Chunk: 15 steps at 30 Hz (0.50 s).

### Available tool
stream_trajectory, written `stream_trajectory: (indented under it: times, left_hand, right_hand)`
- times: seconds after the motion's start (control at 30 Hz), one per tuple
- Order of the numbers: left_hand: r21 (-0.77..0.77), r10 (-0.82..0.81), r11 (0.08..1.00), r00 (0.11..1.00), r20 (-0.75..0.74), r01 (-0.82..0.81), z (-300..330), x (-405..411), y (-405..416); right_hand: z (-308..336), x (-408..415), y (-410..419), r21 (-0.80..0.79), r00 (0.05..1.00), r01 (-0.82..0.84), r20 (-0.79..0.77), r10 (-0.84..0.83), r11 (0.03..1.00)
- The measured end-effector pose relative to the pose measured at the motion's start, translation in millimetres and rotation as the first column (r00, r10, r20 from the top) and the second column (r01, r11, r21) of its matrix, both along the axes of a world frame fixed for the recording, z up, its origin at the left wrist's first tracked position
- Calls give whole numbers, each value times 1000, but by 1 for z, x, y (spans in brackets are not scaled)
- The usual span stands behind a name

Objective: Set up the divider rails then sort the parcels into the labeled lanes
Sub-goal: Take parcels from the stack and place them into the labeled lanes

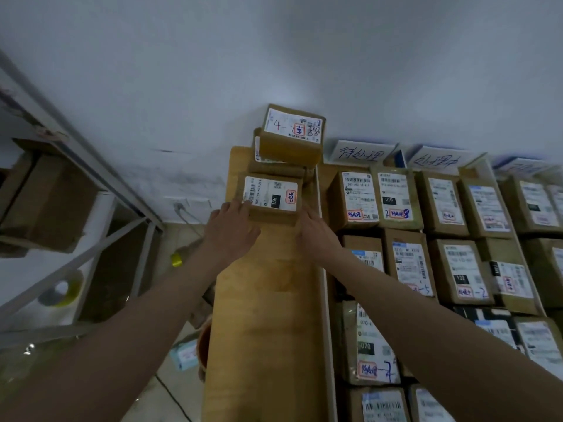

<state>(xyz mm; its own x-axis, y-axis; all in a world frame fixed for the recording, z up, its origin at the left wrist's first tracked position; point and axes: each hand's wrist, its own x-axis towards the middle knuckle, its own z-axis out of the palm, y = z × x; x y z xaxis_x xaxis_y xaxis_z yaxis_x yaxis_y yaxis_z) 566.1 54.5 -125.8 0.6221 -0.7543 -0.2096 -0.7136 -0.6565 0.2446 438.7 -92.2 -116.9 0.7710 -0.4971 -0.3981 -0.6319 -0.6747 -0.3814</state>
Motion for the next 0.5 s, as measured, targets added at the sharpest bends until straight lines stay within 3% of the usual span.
stream_trajectory:
  times: [0.2,0.37,0.43,0.5]
  left_hand:
    - [-23,-25,999,1000,14,25,-21,6,-5]
    - [-158,40,987,997,63,-29,-28,14,5]
    - [-179,76,981,997,2,-75,-27,16,10]
    - [-152,81,983,989,-123,-99,-30,14,16]
  right_hand:
    - [-16,19,-5,-18,997,-55,-63,53,998]
    - [-14,1,29,-147,984,-73,149,95,986]
    - [-14,-10,47,-121,967,-92,225,117,988]
    - [-17,-14,58,-82,952,36,305,-9,996]
